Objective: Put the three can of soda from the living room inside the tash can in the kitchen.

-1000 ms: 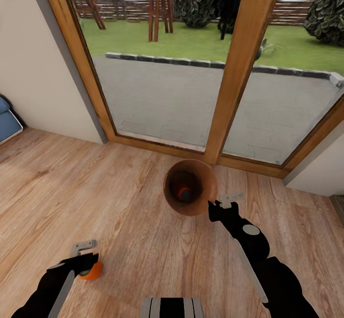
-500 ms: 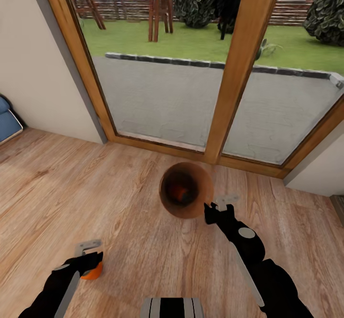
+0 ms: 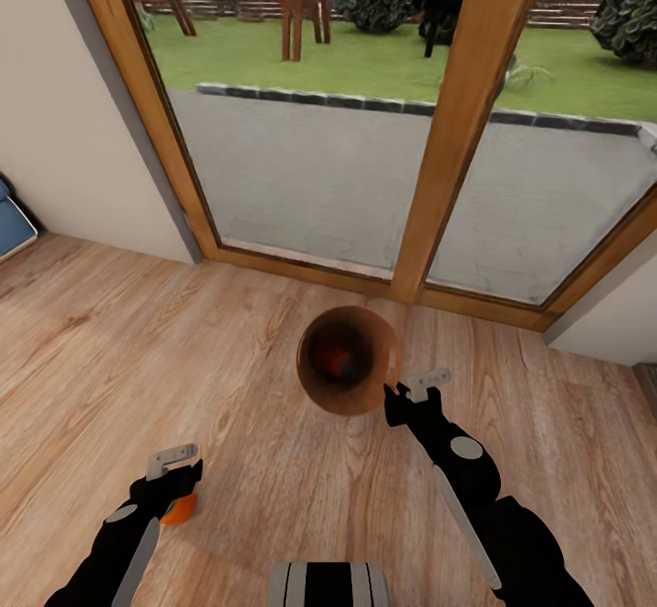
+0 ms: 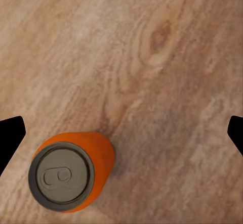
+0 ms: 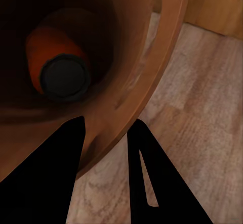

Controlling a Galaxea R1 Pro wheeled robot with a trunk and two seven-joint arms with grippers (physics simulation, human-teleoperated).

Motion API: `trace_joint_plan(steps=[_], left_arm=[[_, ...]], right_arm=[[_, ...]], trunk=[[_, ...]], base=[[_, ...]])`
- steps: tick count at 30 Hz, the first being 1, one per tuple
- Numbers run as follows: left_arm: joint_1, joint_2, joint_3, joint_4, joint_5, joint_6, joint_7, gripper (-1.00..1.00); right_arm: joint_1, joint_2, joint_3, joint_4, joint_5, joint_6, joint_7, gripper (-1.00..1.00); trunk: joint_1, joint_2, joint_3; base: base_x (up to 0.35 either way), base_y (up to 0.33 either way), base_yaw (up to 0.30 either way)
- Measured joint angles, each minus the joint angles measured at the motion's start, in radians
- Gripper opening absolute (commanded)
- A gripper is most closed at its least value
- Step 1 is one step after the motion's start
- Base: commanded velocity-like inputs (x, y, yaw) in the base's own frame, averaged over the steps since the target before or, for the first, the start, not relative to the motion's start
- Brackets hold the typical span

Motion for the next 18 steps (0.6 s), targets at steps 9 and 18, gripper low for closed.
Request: trace_joint_plan(steps=[9,18], left_arm=[[0.0,-0.001,0.001,-0.001,0.001,0.0,0.0,1.0],[0.0,0.002,0.007,-0.002,-0.003,0.0,0.0,1.0]], right_arm=[[0.0,0.0,0.001,0.001,0.001,0.0,0.0,-1.0],[0.0,0.0,0.001,0.001,0.001,0.0,0.0,-1.0]], trunk=[[0.0,0.0,0.0],[0.0,0.0,0.0]], base=[[0.0,0.0,0.0],[0.0,0.0,0.0]])
